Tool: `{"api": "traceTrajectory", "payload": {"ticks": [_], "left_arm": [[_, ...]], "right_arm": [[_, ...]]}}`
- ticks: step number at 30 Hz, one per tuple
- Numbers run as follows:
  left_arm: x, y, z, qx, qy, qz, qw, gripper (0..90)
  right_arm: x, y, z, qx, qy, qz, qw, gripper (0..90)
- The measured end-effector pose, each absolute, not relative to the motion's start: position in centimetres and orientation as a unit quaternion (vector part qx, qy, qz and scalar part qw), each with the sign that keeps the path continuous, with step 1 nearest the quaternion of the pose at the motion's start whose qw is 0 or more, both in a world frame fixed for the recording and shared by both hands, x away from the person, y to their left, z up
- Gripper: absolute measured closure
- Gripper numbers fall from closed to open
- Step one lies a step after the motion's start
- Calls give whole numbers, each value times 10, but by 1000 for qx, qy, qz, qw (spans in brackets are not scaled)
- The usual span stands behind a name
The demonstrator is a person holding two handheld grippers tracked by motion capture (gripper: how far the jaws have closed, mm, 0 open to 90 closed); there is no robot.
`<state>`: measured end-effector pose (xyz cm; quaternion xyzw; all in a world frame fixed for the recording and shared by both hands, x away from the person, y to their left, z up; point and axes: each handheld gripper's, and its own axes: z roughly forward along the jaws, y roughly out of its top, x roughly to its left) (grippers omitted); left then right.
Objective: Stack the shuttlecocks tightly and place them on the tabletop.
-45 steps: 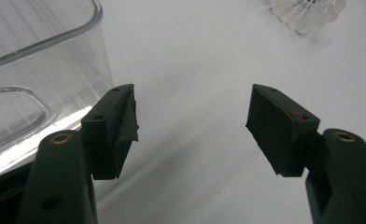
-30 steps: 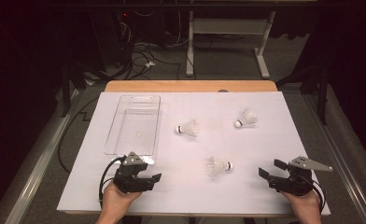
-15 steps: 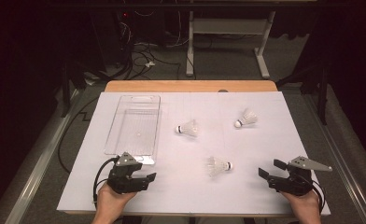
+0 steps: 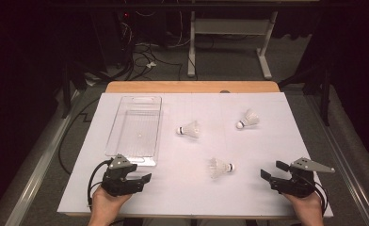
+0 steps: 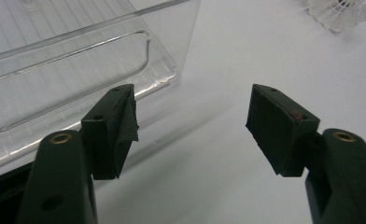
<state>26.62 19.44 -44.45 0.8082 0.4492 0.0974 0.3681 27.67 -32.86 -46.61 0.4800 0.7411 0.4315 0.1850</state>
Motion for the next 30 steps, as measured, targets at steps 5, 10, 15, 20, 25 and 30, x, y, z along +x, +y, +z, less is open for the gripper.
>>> {"api": "traceTrajectory", "payload": {"ticks": [5,10,15,20,25,30], "left_arm": [[265,200,-445,805,453,102,369,341],[264,205,-446,801,457,104,371,341],[263,212,-448,797,463,109,373,339],[260,218,-449,789,471,117,376,334],[255,223,-451,783,476,124,380,329],[253,228,-453,776,482,129,385,322]], "right_arm": [[277,-329,-466,482,740,431,185,225],[277,-329,-466,483,740,430,186,224],[276,-329,-466,484,739,430,186,224],[276,-329,-466,484,739,429,187,224],[276,-328,-466,485,739,428,187,224],[276,-329,-466,486,739,428,188,225]]}}
